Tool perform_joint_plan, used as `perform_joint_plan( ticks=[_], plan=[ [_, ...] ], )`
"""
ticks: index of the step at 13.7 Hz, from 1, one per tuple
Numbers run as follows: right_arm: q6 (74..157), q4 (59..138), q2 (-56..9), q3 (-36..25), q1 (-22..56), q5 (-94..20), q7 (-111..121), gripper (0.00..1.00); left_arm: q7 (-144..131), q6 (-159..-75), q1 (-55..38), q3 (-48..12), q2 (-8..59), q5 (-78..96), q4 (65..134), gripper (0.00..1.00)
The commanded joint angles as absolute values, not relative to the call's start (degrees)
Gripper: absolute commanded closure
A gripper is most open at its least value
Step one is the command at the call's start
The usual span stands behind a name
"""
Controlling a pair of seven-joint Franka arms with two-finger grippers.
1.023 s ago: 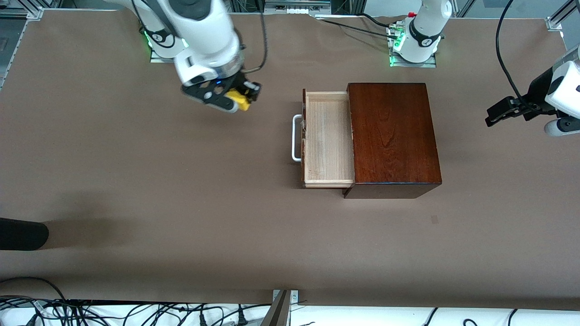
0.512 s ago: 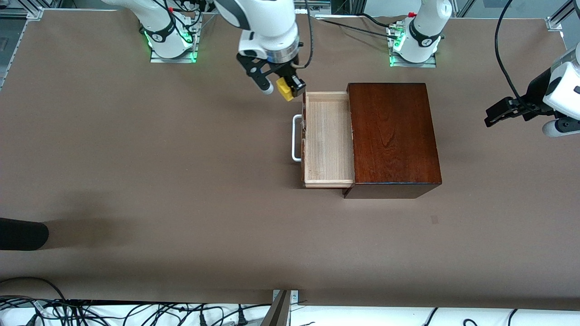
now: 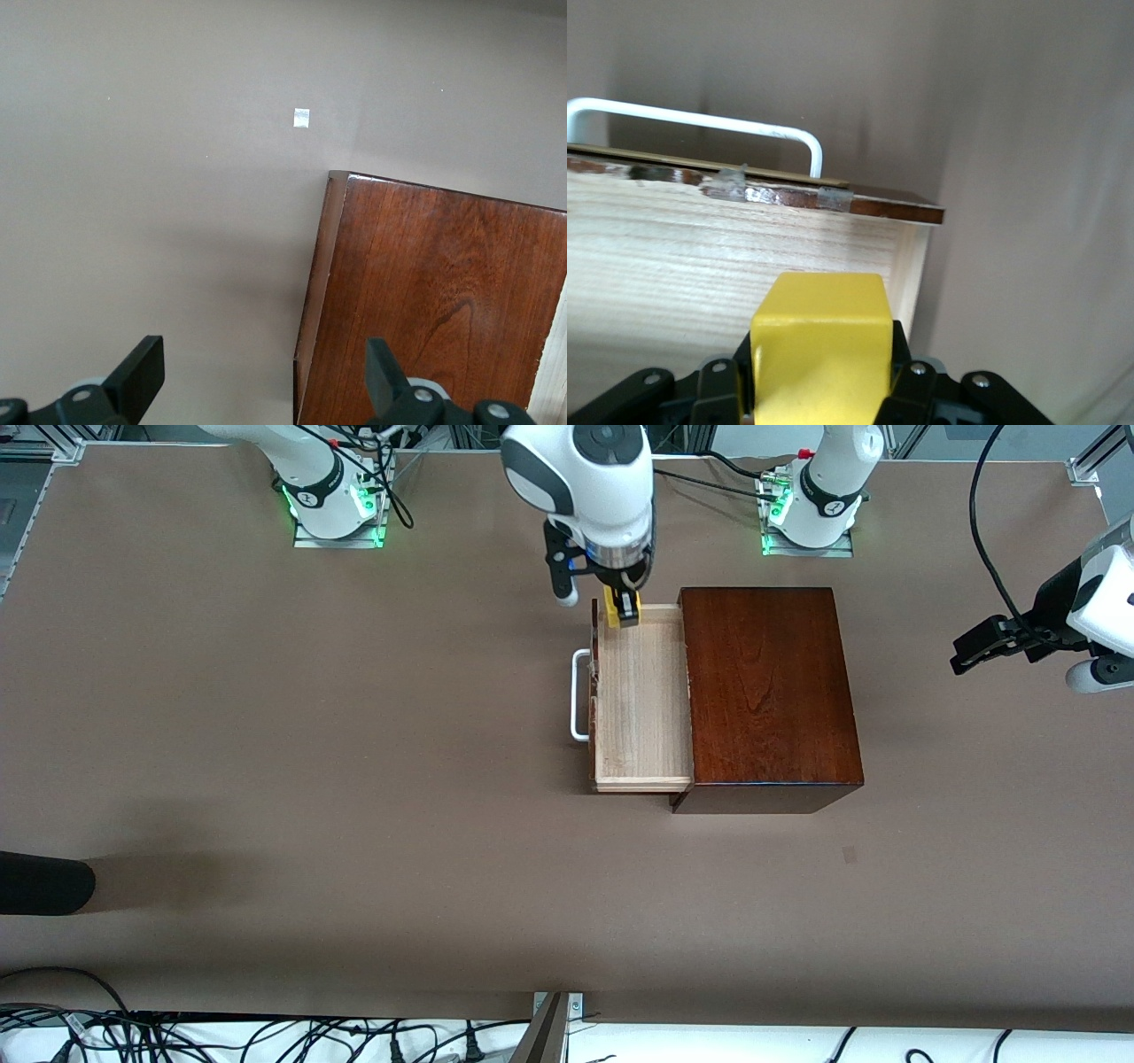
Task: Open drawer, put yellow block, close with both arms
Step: 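Carry the yellow cube with the right gripper over the open drawer, then open the right gripper to drop the cube into the drawer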
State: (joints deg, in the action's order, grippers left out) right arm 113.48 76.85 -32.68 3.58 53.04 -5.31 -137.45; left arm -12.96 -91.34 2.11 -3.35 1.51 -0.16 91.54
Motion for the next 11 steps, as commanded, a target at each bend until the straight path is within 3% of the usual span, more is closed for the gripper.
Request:
perform_joint_plan(
  ticks=[1, 7, 8, 11],
  plan=[
    [114.60, 73.48, -36.20, 2.73, 53.61, -5.71, -140.18, 1.00, -12.57, -91.41, 1.05, -2.37, 1.67, -0.44, 90.53, 0.00],
    [118.38, 73.48, -41.57, 2.37, 53.26, -5.63, -140.36, 1.00, -12.57, -91.32, 1.05, -2.37, 1.67, -0.44, 90.53, 0.00],
    [118.48, 73.48, -41.92, 2.37, 53.26, -5.71, -140.36, 0.93, -12.57, -91.32, 1.05, -2.37, 1.67, -0.44, 90.53, 0.00],
    [118.74, 73.39, -41.92, 2.37, 53.00, -5.71, -140.36, 0.09, -12.57, -91.41, 1.05, -2.37, 1.67, -0.44, 90.53, 0.00]
  ],
)
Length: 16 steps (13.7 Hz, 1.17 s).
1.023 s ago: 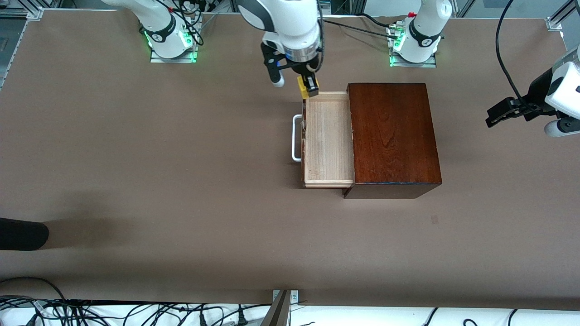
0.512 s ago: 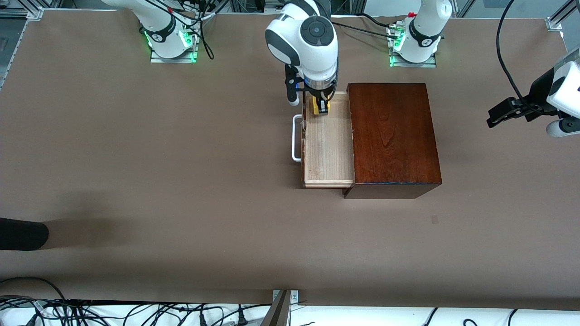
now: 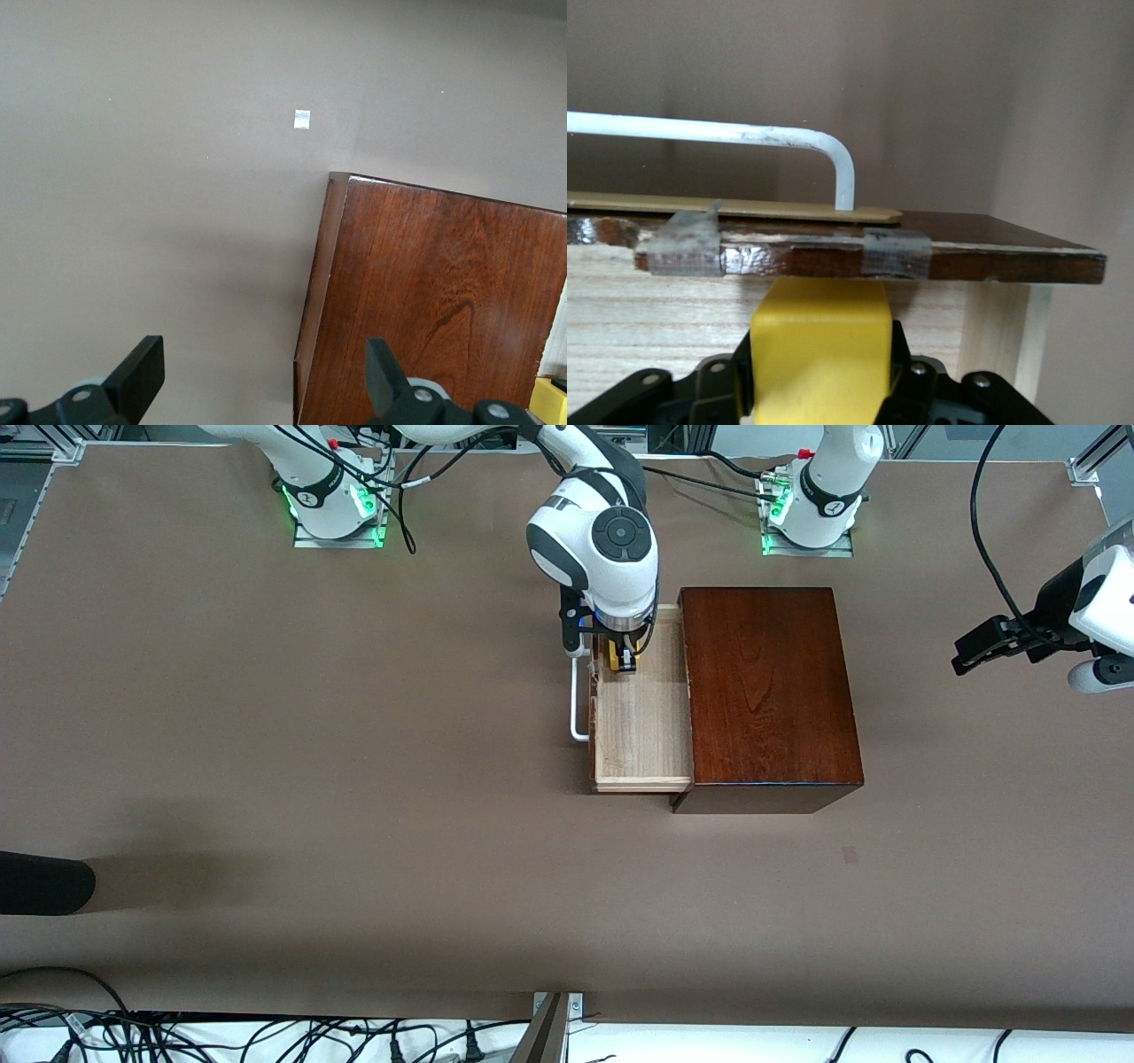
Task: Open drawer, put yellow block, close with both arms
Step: 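Open the right gripper to drop the cube into the drawer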
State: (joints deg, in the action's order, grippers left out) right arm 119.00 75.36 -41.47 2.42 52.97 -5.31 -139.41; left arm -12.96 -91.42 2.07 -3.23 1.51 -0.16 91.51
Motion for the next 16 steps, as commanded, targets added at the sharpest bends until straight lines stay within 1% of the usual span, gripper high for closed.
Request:
perform_joint_plan(
  ticks=[1, 2, 3, 6, 7, 10, 13, 14, 16],
  plan=[
    [118.65, 73.30, -41.58, 2.29, 53.00, -5.71, -140.36, 0.00, -12.57, -91.41, 1.05, -2.37, 1.67, -0.44, 90.53, 0.00],
    [117.96, 72.78, -41.22, 2.11, 53.00, -5.71, -140.27, 0.00, -12.57, -91.41, 1.05, -2.37, 1.67, -0.44, 90.53, 0.00],
    [115.43, 71.12, -40.70, 2.02, 53.00, -5.80, -140.27, 0.00, -12.57, -91.41, 1.05, -2.37, 1.67, -0.44, 90.53, 0.00],
    [102.18, 60.42, -40.17, 2.02, 50.55, -6.06, -139.57, 0.00, -12.57, -91.41, 1.05, -2.46, 1.76, -0.44, 90.53, 0.00],
    [99.52, 58.55, -39.30, 2.54, 49.23, -6.15, -138.79, 0.00, -12.57, -91.41, 1.05, -2.46, 1.84, -0.44, 90.44, 0.00],
    [93.89, 58.36, -34.38, 2.11, 46.50, -6.33, -130.91, 0.00, -12.57, -91.41, 1.05, -2.55, 1.93, -0.35, 90.44, 0.00],
    [81.08, 59.06, -27.53, 1.67, 41.50, -6.33, -108.97, 0.00, -12.66, -92.63, 0.97, -2.64, 2.37, 1.49, 90.44, 0.00],
    [78.60, 59.76, -25.07, 0.36, 40.01, -6.24, -102.28, 0.00, -12.66, -92.72, 0.97, -2.64, 2.72, 1.67, 90.44, 0.00],
    [76.65, 63.78, -19.72, -4.72, 39.90, -6.33, -90.84, 0.00, -12.66, -92.99, 1.05, -2.64, 2.55, 1.58, 90.44, 0.00]
  ],
)
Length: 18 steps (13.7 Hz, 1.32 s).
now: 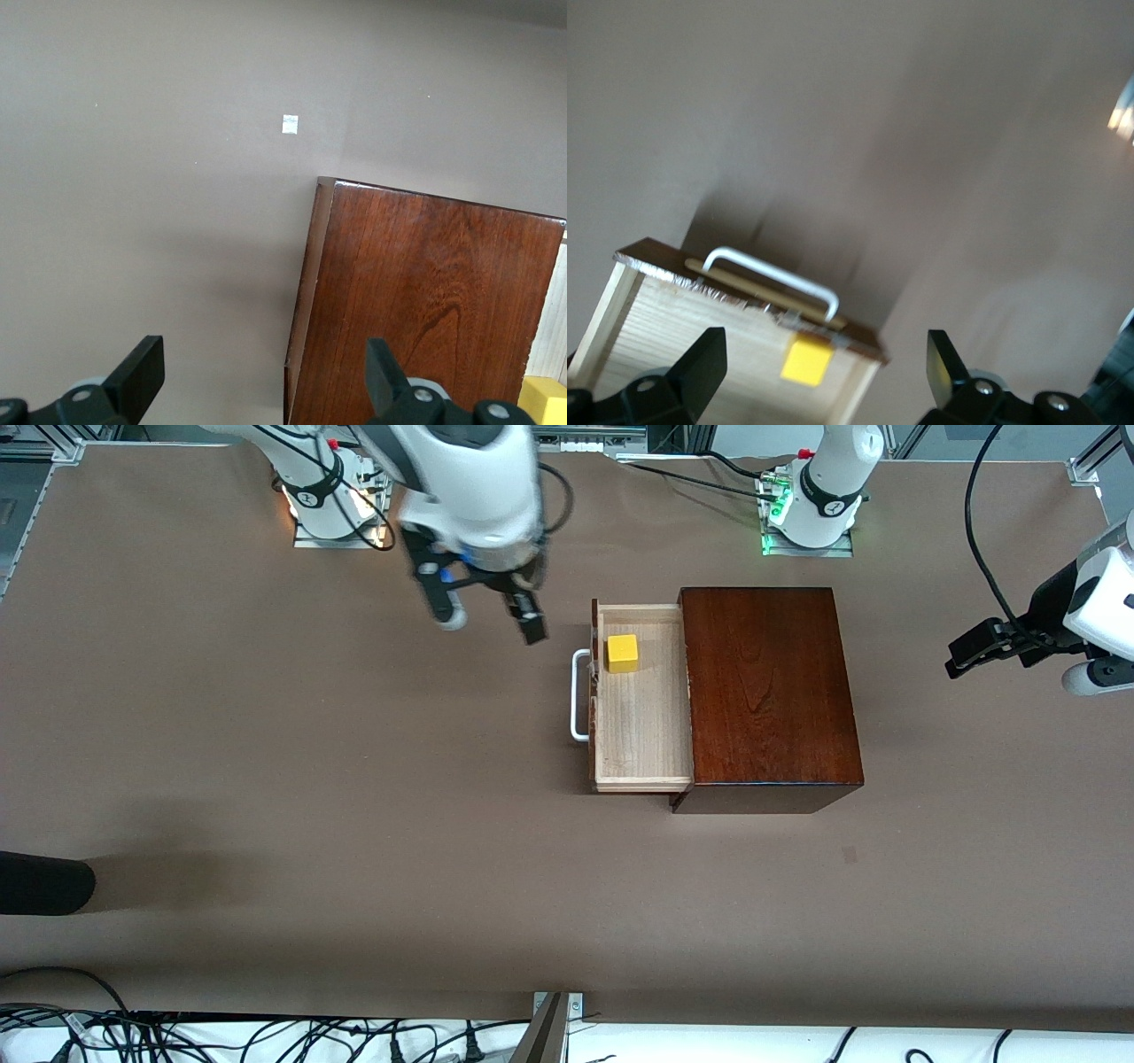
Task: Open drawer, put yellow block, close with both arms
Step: 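Withdraw the right gripper while the left gripper reaches toward the drawer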
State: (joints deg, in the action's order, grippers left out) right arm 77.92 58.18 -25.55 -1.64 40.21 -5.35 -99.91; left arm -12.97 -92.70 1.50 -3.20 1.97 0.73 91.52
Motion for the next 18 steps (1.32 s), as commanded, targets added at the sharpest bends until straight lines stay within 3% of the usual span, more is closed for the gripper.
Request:
perform_joint_plan(
  ticks=[1, 5, 7, 10, 14, 18],
  plan=[
    [76.99, 67.55, -16.38, -6.57, 39.90, -6.24, -85.92, 0.00, -11.96, -92.99, 1.66, -2.20, 2.29, 1.67, 90.35, 0.00],
    [77.26, 78.55, -6.35, -17.03, 39.90, -5.80, -61.58, 0.00, -11.87, -92.99, 2.37, -2.90, 2.64, 2.46, 90.35, 0.00],
    [77.43, 81.64, -3.61, -19.42, 37.55, -5.36, -49.62, 0.00, -11.78, -92.81, 1.50, -3.16, 3.94, 2.90, 90.53, 0.00],
    [76.90, 82.00, -3.16, -17.93, 27.19, -5.36, -30.13, 0.00, -12.56, -92.46, 1.06, -3.69, 5.44, 5.10, 90.27, 0.00],
    [78.91, 82.18, -4.56, -9.25, 9.09, -3.53, -9.19, 0.00, -29.65, -91.85, 1.05, -13.41, 5.89, 5.28, 90.18, 0.00],
    [86.12, 86.82, -4.40, -7.38, 5.89, 0.09, -1.07, 0.00, -50.74, -91.93, 0.10, -23.27, 7.37, 4.92, 90.00, 0.00]
  ],
)
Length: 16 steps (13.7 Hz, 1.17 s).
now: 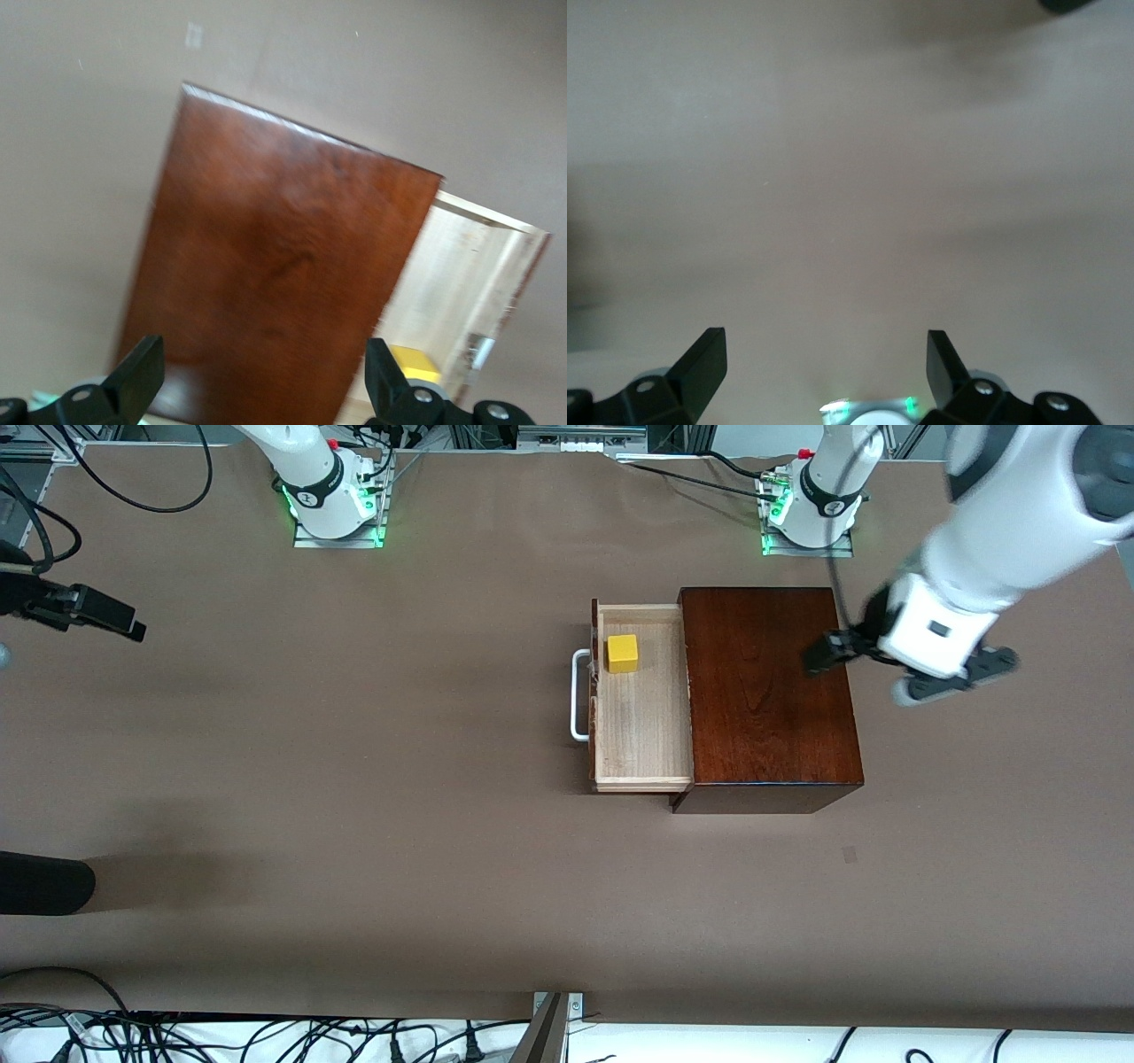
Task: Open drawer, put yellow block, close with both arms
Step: 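Withdraw the right gripper while the left gripper reaches toward the drawer, then lower the left gripper to the drawer front beside the handle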
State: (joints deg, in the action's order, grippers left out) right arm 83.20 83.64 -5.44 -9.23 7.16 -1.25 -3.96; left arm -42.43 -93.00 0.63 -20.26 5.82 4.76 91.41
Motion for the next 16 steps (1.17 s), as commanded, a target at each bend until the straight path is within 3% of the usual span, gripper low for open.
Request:
perform_joint_plan(
  ticks=[1, 7, 12, 16],
  plan=[
    [86.65, 87.18, -4.39, -7.38, 5.28, 0.09, 0.08, 0.00, -56.54, -91.93, -1.48, -24.42, 8.34, 4.75, 88.87, 0.00],
    [87.46, 87.63, -4.22, -7.38, 5.36, 1.23, 1.06, 0.00, -86.00, -91.76, -17.73, -24.70, 18.79, 1.59, 81.66, 0.00],
    [86.04, 87.19, -3.60, -7.38, 5.36, 0.97, 0.26, 0.00, -105.08, -91.93, -26.79, -23.73, 31.97, 1.49, 69.81, 0.00],
    [85.87, 86.92, -3.87, -7.03, 5.71, 0.88, 0.18, 0.00, -111.35, -92.29, -37.14, -16.29, 39.79, 0.70, 60.84, 0.00]
  ],
)
